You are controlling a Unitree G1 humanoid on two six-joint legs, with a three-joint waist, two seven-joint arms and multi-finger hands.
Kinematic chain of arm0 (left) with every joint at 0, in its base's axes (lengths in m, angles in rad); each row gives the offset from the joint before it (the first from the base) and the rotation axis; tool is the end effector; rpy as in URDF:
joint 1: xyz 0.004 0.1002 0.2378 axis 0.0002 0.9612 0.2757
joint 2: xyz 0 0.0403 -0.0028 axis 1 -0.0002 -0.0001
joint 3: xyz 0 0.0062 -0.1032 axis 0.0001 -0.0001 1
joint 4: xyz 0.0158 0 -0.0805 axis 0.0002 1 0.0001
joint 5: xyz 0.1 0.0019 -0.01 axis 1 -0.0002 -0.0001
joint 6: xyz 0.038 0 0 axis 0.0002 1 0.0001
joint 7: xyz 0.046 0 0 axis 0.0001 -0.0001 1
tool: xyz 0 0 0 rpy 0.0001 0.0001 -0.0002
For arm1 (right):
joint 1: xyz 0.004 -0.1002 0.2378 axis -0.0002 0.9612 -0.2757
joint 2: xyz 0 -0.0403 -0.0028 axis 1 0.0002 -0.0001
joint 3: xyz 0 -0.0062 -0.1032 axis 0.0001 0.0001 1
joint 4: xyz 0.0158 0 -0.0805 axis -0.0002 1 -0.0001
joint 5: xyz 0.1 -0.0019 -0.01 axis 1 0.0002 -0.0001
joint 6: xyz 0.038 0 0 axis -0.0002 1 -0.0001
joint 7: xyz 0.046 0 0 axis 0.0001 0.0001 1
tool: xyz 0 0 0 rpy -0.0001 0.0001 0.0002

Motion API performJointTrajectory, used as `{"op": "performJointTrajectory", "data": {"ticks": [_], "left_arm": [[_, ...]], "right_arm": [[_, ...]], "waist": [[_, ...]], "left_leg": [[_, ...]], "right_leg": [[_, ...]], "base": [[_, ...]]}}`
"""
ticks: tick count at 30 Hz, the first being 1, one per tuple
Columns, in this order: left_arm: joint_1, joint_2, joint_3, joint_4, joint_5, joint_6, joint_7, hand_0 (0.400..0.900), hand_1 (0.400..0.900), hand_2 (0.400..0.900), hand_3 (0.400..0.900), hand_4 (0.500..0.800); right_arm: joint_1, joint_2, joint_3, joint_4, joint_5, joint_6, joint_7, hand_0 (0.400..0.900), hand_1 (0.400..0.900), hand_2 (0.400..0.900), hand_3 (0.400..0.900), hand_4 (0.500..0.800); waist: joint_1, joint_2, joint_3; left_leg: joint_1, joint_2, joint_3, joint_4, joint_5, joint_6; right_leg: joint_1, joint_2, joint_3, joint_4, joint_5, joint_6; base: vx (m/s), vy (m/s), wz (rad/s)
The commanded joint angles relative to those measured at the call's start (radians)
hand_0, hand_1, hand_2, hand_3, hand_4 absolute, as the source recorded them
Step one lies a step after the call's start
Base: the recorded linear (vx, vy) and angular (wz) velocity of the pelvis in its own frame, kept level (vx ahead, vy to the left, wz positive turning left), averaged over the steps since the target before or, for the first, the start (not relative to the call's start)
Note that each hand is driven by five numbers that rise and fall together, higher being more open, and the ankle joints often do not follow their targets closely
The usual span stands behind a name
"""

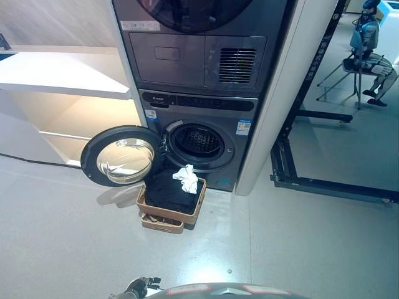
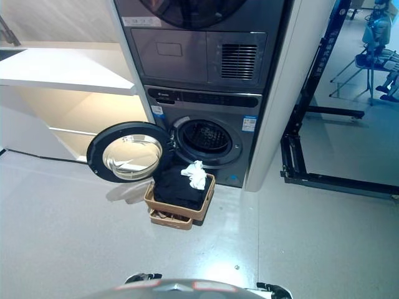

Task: Put the clothes in the basket into the washing machine.

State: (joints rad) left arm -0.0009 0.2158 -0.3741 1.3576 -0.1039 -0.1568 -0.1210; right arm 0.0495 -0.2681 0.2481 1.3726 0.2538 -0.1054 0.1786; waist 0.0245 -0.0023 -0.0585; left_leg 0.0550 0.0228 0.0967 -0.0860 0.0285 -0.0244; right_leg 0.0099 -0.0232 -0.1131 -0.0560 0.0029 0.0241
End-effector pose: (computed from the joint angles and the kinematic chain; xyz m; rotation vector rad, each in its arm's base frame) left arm 0.0536 0.2083 -0.1223 0.2591 1.2419 -0.2267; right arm 0.0313 -0.2355 -0.1192 -0.0652 1.3264 0.0037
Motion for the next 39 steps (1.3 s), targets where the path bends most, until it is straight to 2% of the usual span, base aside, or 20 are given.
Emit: {"op": "performJointTrajectory", "data": {"ticks": [1, 2, 3, 6, 9, 11, 13, 15, 17, 19, 22, 24, 26, 28, 31, 32, 34, 36, 37, 39], "left_arm": [[-0.080, 0.031, 0.066, 0.035, -0.044, -0.026, 0.016, 0.900, 0.900, 0.900, 0.900, 0.800], [-0.083, 0.035, 0.062, 0.026, -0.042, -0.029, 0.018, 0.900, 0.900, 0.900, 0.900, 0.800], [-0.088, 0.041, 0.056, 0.017, -0.043, -0.033, 0.016, 0.900, 0.900, 0.900, 0.900, 0.800], [-0.099, 0.047, 0.049, 0.014, -0.042, -0.032, 0.017, 0.900, 0.900, 0.900, 0.900, 0.800], [-0.109, 0.048, 0.039, 0.016, -0.048, -0.034, 0.017, 0.900, 0.900, 0.900, 0.900, 0.800], [-0.118, 0.047, 0.039, 0.020, -0.051, -0.037, 0.020, 0.900, 0.900, 0.900, 0.900, 0.800], [-0.124, 0.047, 0.038, 0.025, -0.053, -0.039, 0.022, 0.900, 0.900, 0.900, 0.900, 0.800], [-0.124, 0.047, 0.039, 0.026, -0.066, -0.041, 0.023, 0.900, 0.900, 0.900, 0.900, 0.800], [-0.119, 0.040, 0.041, 0.027, -0.068, -0.040, 0.020, 0.900, 0.900, 0.900, 0.900, 0.800], [-0.118, 0.032, 0.041, 0.032, -0.075, -0.038, 0.021, 0.900, 0.900, 0.900, 0.900, 0.800], [-0.117, 0.017, 0.038, 0.033, -0.080, -0.034, 0.018, 0.900, 0.900, 0.900, 0.900, 0.800], [-0.120, 0.012, 0.039, 0.031, -0.080, -0.033, 0.017, 0.900, 0.900, 0.900, 0.900, 0.800], [-0.135, 0.009, 0.038, 0.018, -0.089, -0.031, 0.026, 0.900, 0.900, 0.900, 0.900, 0.800], [-0.153, 0.014, 0.037, 0.002, -0.093, -0.032, 0.037, 0.900, 0.900, 0.900, 0.900, 0.800], [-0.172, 0.022, 0.031, -0.026, -0.083, -0.037, 0.056, 0.900, 0.900, 0.900, 0.900, 0.800], [-0.172, 0.022, 0.031, -0.031, -0.078, -0.039, 0.059, 0.900, 0.900, 0.900, 0.900, 0.800], [-0.175, 0.024, 0.022, -0.034, -0.071, -0.045, 0.074, 0.900, 0.900, 0.900, 0.900, 0.800], [-0.176, 0.029, 0.016, -0.028, -0.069, -0.046, 0.077, 0.900, 0.900, 0.900, 0.900, 0.800], [-0.174, 0.032, 0.010, -0.025, -0.067, -0.048, 0.080, 0.900, 0.900, 0.900, 0.900, 0.800], [-0.173, 0.032, -0.001, -0.016, -0.061, -0.049, 0.082, 0.900, 0.900, 0.900, 0.900, 0.800]], "right_arm": [[-0.057, -0.031, -0.022, 0.035, 0.049, -0.017, -0.008, 0.900, 0.900, 0.900, 0.900, 0.800], [-0.058, -0.036, -0.031, 0.034, 0.055, -0.018, -0.008, 0.900, 0.900, 0.900, 0.900, 0.800], [-0.054, -0.051, -0.055, 0.042, 0.066, -0.020, -0.013, 0.900, 0.900, 0.900, 0.900, 0.800], [-0.056, -0.060, -0.070, 0.058, 0.074, -0.018, -0.018, 0.900, 0.900, 0.900, 0.900, 0.800], [-0.054, -0.077, -0.091, 0.083, 0.078, -0.017, -0.021, 0.900, 0.900, 0.900, 0.900, 0.800], [-0.047, -0.086, -0.104, 0.097, 0.069, -0.011, -0.021, 0.900, 0.900, 0.900, 0.900, 0.800], [-0.045, -0.089, -0.107, 0.110, 0.058, -0.006, -0.022, 0.900, 0.900, 0.900, 0.900, 0.800], [-0.042, -0.085, -0.105, 0.109, 0.056, -0.003, -0.016, 0.900, 0.900, 0.900, 0.900, 0.800], [-0.039, -0.078, -0.101, 0.103, 0.058, -0.003, -0.014, 0.900, 0.900, 0.900, 0.900, 0.800], [-0.036, -0.077, -0.099, 0.101, 0.066, -0.006, -0.010, 0.900, 0.900, 0.900, 0.900, 0.800], [-0.036, -0.069, -0.093, 0.101, 0.071, -0.008, -0.008, 0.900, 0.900, 0.900, 0.900, 0.800], [-0.038, -0.068, -0.089, 0.104, 0.074, -0.011, -0.007, 0.900, 0.900, 0.900, 0.900, 0.800], [-0.046, -0.065, -0.079, 0.093, 0.080, -0.012, -0.011, 0.900, 0.900, 0.900, 0.900, 0.800], [-0.049, -0.062, -0.075, 0.087, 0.093, -0.012, -0.017, 0.900, 0.900, 0.900, 0.900, 0.800], [-0.052, -0.066, -0.076, 0.077, 0.110, -0.014, -0.030, 0.900, 0.900, 0.900, 0.900, 0.800], [-0.056, -0.071, -0.080, 0.077, 0.116, -0.013, -0.035, 0.900, 0.900, 0.900, 0.900, 0.800], [-0.065, -0.076, -0.080, 0.076, 0.128, -0.019, -0.046, 0.900, 0.900, 0.900, 0.900, 0.800], [-0.079, -0.082, -0.076, 0.076, 0.137, -0.028, -0.058, 0.900, 0.900, 0.900, 0.900, 0.800], [-0.085, -0.081, -0.071, 0.075, 0.138, -0.031, -0.062, 0.900, 0.900, 0.900, 0.900, 0.800], [-0.090, -0.085, -0.067, 0.072, 0.141, -0.039, -0.070, 0.900, 0.900, 0.900, 0.900, 0.800]], "waist": [[-0.002, -0.027, 0.027], [-0.007, -0.022, 0.037], [-0.024, -0.016, 0.062], [-0.040, 0.001, 0.095], [-0.053, 0.006, 0.110], [-0.064, 0.004, 0.115], [-0.078, -0.007, 0.115], [-0.089, -0.013, 0.116], [-0.091, -0.019, 0.106], [-0.095, -0.019, 0.081], [-0.103, -0.009, 0.053], [-0.102, -0.005, 0.048], [-0.088, -0.022, 0.057], [-0.072, -0.054, 0.084], [-0.044, -0.082, 0.118], [-0.031, -0.085, 0.124], [-0.020, -0.086, 0.133], [-0.001, -0.071, 0.136], [0.009, -0.051, 0.130], [0.031, -0.040, 0.129]], "left_leg": [[-0.049, -0.074, -0.030, 0.040, -0.055, 0.057], [-0.051, -0.077, -0.034, 0.049, -0.058, 0.065], [-0.047, -0.085, -0.052, 0.065, -0.063, 0.081], [-0.043, -0.077, -0.072, 0.080, -0.067, 0.090], [-0.022, -0.082, -0.103, 0.077, -0.082, 0.083], [0.021, -0.087, -0.126, 0.046, -0.099, 0.068], [0.064, -0.093, -0.147, 0.019, -0.122, 0.057], [0.111, -0.083, -0.168, 0.007, -0.148, 0.047], [0.135, -0.069, -0.183, -0.001, -0.168, 0.036], [0.140, -0.045, -0.193, -0.001, -0.177, 0.025], [0.142, 0.001, -0.218, 0.046, -0.180, 0.006], [0.108, 0.022, -0.219, 0.156, -0.131, -0.016], [0.023, 0.024, -0.212, 0.350, -0.033, -0.038], [-0.102, 0.025, -0.180, 0.579, 0.031, -0.035], [-0.232, 0.028, -0.119, 0.726, 0.071, -0.020], [-0.296, 0.006, -0.116, 0.733, 0.055, -0.019], [-0.405, -0.010, -0.094, 0.687, 0.033, -0.014], [-0.438, -0.012, -0.089, 0.478, 0.048, -0.014], [-0.436, -0.001, -0.099, 0.337, 0.079, -0.022], [-0.435, 0.009, -0.113, 0.110, 0.146, -0.033]], "right_leg": [[-0.102, -0.049, 0.027, 0.208, 0.037, 0.100], [-0.145, -0.054, 0.030, 0.293, 0.059, 0.110], [-0.206, -0.069, 0.044, 0.436, 0.135, 0.125], [-0.277, -0.054, 0.073, 0.557, 0.150, 0.114], [-0.333, -0.083, 0.061, 0.470, 0.130, 0.099], [-0.332, -0.120, 0.036, 0.306, 0.140, 0.106], [-0.349, -0.131, 0.051, 0.156, 0.188, 0.123], [-0.363, -0.120, 0.093, 0.100, 0.228, 0.132], [-0.336, -0.110, 0.099, 0.067, 0.233, 0.127], [-0.325, -0.086, 0.115, 0.078, 0.223, 0.115], [-0.335, -0.033, 0.093, 0.154, 0.152, 0.079], [-0.310, -0.010, 0.076, 0.176, 0.118, 0.055], [-0.259, 0.007, 0.066, 0.167, 0.104, 0.027], [-0.200, 0.002, 0.050, 0.149, 0.082, 0.000], [-0.142, 0.010, 0.032, 0.141, 0.044, -0.036], [-0.124, 0.011, 0.037, 0.130, 0.036, -0.037], [-0.092, 0.014, 0.039, 0.102, 0.025, -0.029], [-0.064, 0.034, 0.052, 0.079, 0.010, -0.016], [-0.049, 0.055, 0.061, 0.067, -0.003, -0.010], [0.011, 0.066, 0.094, 0.039, -0.032, 0.001]], "base": [[-0.06, 0.122, -0.06], [-0.01, 0.194, 0.13], [0.00, 0.155, 0.16], [0.03, 0.107, 0.28], [0.16, 0.003, 0.35], [0.27, -0.094, 0.40], [0.31, -0.124, 0.41], [0.30, -0.135, 0.35], [0.26, -0.170, 0.28], [0.26, -0.206, 0.30], [0.32, -0.238, 0.30], [0.29, -0.238, 0.28], [0.27, -0.302, 0.24], [0.21, -0.319, 0.32], [0.20, -0.263, 0.26], [0.26, -0.161, 0.14], [0.24, -0.079, -0.03], [0.32, 0.017, -0.31], [0.41, 0.080, -0.49], [0.42, 0.101, -0.67]]}}
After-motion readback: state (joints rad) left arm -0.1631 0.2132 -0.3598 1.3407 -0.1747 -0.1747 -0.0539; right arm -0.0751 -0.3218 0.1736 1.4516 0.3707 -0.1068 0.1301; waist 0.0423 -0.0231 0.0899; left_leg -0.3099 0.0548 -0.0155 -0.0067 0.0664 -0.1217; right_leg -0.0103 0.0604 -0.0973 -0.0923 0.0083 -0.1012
